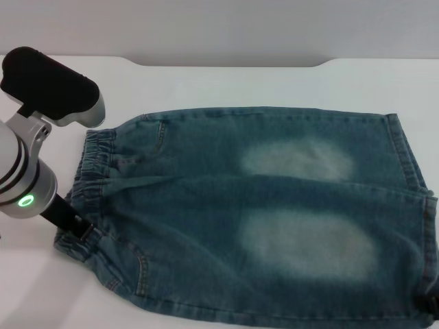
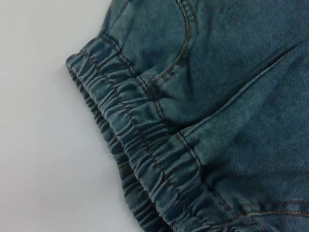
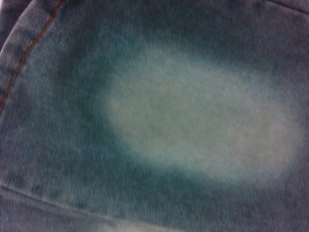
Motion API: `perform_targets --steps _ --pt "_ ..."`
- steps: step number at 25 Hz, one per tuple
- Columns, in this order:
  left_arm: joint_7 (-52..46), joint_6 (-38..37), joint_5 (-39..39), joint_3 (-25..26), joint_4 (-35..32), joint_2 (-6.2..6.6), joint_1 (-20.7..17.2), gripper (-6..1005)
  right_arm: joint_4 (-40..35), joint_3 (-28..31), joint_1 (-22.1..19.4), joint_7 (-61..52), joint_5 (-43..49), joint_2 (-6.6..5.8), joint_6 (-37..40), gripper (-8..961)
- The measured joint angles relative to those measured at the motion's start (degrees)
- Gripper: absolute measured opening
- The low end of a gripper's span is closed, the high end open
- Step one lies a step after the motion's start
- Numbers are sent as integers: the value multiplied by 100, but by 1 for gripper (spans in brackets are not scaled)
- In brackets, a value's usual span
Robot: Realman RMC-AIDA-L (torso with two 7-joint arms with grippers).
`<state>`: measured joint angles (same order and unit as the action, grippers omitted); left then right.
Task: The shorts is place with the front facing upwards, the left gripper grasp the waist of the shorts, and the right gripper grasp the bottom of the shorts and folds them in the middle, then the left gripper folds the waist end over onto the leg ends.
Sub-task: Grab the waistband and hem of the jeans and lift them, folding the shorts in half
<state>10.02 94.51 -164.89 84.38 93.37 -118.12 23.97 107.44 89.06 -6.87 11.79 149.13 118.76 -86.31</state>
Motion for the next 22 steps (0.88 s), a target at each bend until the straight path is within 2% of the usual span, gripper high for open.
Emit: perform_targets --steps 6,13,16,19,22 --pt "0 -128 1 42 47 10 -44 42 306 14 8 74 -7 5 99 33" --pt "0 -434 -8 118 128 16 -115 43 726 30 -17 237 -3 9 581 32" --pt "0 -838 -12 284 331 18 -273 43 773 29 -46 361 30 11 953 32" --pt "0 -838 -12 284 331 18 -273 43 772 29 -75 555 35 11 1483 32" --pt "0 -1403 -15 322 416 18 -416 43 735 -8 -124 699 24 23 2035 33"
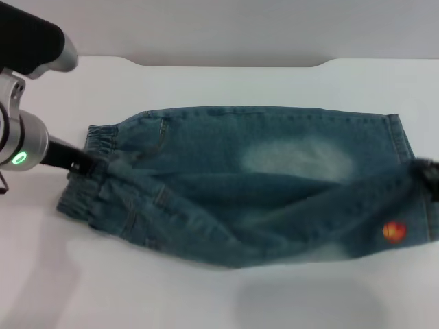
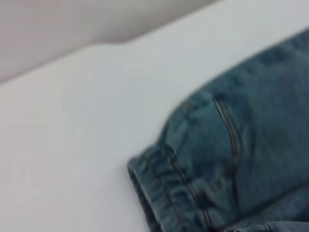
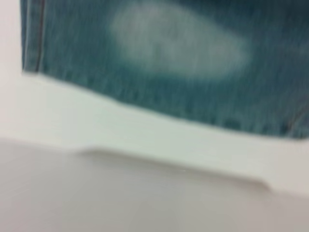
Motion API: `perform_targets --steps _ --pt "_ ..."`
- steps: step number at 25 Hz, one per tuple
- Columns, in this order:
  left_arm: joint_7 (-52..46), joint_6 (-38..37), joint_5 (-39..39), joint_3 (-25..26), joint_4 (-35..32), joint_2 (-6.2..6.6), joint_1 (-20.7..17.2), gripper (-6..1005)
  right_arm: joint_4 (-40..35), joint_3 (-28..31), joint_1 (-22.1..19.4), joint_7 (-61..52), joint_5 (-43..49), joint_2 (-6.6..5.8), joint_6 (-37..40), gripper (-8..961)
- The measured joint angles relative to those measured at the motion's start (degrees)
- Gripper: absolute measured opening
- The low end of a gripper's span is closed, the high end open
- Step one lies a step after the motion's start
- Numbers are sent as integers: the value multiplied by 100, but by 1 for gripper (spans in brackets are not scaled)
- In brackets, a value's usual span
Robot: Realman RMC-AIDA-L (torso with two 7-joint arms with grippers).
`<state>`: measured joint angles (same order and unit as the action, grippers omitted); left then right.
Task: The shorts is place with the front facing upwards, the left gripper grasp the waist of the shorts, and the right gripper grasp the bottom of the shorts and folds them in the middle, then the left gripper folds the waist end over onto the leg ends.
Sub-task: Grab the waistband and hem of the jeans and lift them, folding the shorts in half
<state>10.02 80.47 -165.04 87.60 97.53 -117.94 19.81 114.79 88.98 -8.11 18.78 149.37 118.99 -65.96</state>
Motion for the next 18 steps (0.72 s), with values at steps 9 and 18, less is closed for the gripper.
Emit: perform_targets --steps 9,18 --pt "-22 -955 12 23 -159 -2 -138 44 -224 -57 -191 477 -4 8 1708 33" --pt "-80 -2033 52 35 -437 -15 -282 45 -671 -57 -304 674 7 13 2777 32"
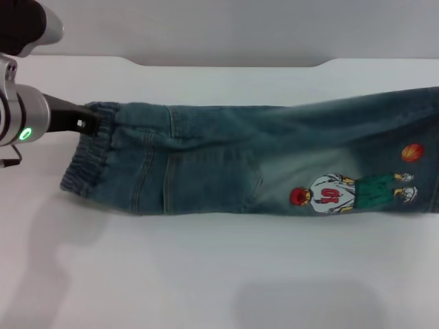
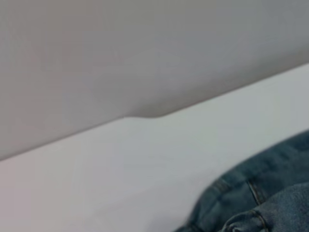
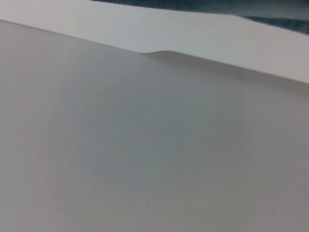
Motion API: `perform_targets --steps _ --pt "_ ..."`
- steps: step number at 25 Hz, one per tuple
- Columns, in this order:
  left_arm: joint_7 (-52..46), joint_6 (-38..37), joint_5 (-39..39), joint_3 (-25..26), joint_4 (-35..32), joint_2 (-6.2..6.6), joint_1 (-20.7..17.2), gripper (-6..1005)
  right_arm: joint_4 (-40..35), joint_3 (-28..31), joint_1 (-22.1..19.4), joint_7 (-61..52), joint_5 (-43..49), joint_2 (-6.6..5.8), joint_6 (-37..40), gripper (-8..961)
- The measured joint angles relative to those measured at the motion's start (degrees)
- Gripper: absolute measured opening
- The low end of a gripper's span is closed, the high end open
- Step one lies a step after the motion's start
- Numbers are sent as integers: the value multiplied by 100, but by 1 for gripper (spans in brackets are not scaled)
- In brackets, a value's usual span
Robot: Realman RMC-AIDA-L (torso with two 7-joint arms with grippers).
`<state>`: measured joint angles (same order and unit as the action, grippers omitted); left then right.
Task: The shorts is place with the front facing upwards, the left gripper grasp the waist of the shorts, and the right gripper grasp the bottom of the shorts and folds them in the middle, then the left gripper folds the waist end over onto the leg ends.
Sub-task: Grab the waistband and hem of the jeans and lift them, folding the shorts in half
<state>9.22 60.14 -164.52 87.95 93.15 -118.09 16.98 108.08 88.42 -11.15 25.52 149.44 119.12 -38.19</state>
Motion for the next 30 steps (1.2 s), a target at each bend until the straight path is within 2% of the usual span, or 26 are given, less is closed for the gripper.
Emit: perform_targets --steps 10,24,27,28,30 --pt "54 -1361 285 -191 -751 -5 -38 46 -567 -262 20 146 -7 -10 1014 33" --pt "63 -1767 299 -225 -976 -2 -3 47 -1406 -144 308 274 17 -37 1702 40" --pt "53 -2192 298 -387 -1194 -7 -6 47 -1670 -172 422 364 26 -36 1907 64" --pt "-22 -2689 296 -540 -1368 -19 -64 47 -1761 -184 459 393 31 -30 1973 71" --pt "-79 -2951 299 -593 -1429 -22 -109 47 -1915 -213 513 422 31 -21 2157 87"
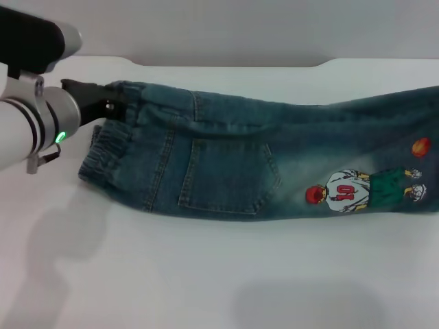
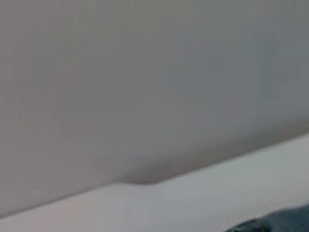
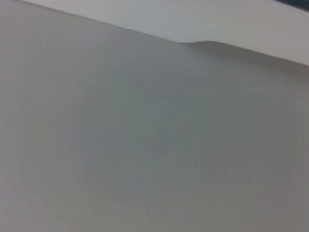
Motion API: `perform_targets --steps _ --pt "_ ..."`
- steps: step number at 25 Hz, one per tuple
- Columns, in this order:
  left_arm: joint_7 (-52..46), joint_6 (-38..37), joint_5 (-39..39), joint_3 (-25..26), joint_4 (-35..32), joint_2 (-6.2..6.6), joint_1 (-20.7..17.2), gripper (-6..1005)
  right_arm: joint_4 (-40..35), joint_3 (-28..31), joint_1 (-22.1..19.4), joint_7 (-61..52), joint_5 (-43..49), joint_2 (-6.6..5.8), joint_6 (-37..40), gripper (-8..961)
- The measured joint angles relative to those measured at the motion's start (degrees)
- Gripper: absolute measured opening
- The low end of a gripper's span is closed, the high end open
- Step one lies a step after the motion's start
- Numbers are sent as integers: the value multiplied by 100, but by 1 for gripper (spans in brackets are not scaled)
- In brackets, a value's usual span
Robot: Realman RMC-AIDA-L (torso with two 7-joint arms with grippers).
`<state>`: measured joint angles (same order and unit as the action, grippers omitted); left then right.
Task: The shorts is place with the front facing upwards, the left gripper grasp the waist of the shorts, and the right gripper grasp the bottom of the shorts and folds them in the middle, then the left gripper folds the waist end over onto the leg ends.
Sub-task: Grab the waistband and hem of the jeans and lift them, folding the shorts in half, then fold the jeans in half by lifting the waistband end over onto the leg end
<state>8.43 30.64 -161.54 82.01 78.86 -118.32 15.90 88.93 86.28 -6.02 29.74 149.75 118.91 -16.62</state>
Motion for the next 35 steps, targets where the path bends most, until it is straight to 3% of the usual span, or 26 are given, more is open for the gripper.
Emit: perform_targets --steps 1,6,13,14,16,18,21,23,25,27,30,35 --pt "-97 -383 3 -87 -73 2 -75 48 -74 -23 18 0 -2 0 110 95" --pt "-141 -589 7 -117 -96 14 -73 48 -297 -67 118 4 -1 -4 354 182" --pt "-141 -502 9 -76 -84 19 -16 243 -420 -113 84 18 39 -1 727 321" --pt "-141 -502 9 -76 -84 19 -16 313 -475 -185 54 46 42 -5 916 368" --pt "-148 339 9 133 176 27 19 452 -659 -436 21 198 46 -14 1447 461" --pt "-150 656 5 201 269 29 48 535 -961 -785 13 425 50 -15 2198 554" --pt "-151 1791 -43 366 641 28 131 660 -1736 -1416 104 535 -12 4 3855 694" --pt "-152 1989 -60 375 732 28 138 752 -2407 -1808 294 377 -226 30 4976 788" --pt "-153 2366 -114 379 936 27 137 844 -3227 -2298 609 198 -604 38 6150 782" --pt "-153 2695 -174 384 1161 28 124 842 -4108 -2894 1011 -137 -1305 26 7369 775" --pt "-155 3078 -269 392 1380 28 147 839 -4363 -3056 1173 -502 -1628 8 7607 747" --pt "-154 3703 -392 465 1259 32 507 834 -4981 -3301 1470 -1273 -1762 20 7530 636"
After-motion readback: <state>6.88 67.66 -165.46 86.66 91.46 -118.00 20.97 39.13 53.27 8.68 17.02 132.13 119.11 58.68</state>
